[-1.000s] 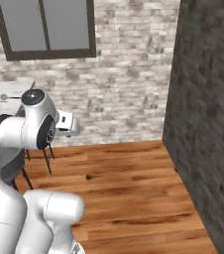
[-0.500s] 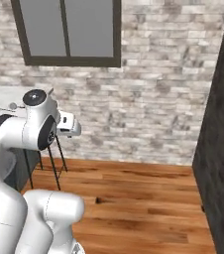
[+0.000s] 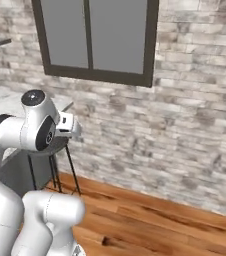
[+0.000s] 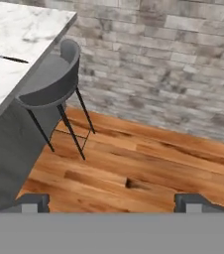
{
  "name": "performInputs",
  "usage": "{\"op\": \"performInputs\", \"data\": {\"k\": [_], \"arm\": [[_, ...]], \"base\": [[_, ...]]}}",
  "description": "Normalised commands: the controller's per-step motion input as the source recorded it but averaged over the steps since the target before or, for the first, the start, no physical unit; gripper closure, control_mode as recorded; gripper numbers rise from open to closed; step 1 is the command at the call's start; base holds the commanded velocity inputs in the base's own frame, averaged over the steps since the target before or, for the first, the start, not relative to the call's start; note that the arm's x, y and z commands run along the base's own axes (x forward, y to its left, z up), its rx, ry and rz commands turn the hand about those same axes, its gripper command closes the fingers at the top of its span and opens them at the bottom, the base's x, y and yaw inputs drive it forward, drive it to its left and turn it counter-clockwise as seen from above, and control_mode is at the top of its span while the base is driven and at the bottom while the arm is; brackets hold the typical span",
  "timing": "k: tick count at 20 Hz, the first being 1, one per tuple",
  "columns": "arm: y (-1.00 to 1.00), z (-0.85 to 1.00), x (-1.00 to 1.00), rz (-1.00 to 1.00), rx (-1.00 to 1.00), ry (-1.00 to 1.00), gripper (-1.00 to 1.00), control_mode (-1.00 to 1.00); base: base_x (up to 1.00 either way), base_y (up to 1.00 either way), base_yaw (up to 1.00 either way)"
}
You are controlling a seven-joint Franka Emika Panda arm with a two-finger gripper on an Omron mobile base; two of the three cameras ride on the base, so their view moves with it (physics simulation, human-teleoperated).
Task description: Pick up the metallic utensils from the counter and place them in the open drawer. Make sure not to pick up any wooden utensils.
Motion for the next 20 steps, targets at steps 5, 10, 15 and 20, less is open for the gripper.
{"op": "performInputs", "data": {"k": [5, 10, 15, 20], "arm": [[0.0, 0.0, 0.0, 0.0, 0.0, 0.0, -1.0, 1.0], [0.0, 0.0, 0.0, 0.0, 0.0, 0.0, -1.0, 1.0], [0.0, 0.0, 0.0, 0.0, 0.0, 0.0, -1.0, 1.0], [0.0, 0.0, 0.0, 0.0, 0.0, 0.0, -1.0, 1.0]], "base": [[0.96, -0.8, 0.48], [0.81, -0.31, 0.62], [0.35, -0.09, 0.75], [0.29, -0.09, 0.66]]}}
